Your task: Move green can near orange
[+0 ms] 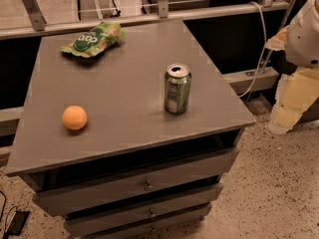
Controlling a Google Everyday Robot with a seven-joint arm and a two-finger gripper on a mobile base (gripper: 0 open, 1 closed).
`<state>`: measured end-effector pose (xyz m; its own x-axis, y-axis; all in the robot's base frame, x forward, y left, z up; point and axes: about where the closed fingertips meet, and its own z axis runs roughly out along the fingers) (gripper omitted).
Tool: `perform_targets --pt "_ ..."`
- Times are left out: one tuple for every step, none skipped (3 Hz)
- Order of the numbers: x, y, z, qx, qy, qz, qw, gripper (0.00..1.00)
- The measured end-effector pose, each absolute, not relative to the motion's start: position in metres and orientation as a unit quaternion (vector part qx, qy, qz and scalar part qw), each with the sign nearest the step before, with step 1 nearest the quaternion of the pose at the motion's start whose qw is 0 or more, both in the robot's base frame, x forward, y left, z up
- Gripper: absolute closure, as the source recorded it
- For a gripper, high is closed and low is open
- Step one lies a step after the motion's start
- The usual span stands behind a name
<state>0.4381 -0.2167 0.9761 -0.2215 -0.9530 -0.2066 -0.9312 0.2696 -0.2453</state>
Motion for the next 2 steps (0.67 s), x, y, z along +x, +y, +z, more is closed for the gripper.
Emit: perform_targets --pt "0.438 -0.217 0.976 -0.603 0.781 -0.034 0.159 0.0" --pt "0.456 -0.203 0.976 -0.611 0.77 -0.017 0.183 0.0"
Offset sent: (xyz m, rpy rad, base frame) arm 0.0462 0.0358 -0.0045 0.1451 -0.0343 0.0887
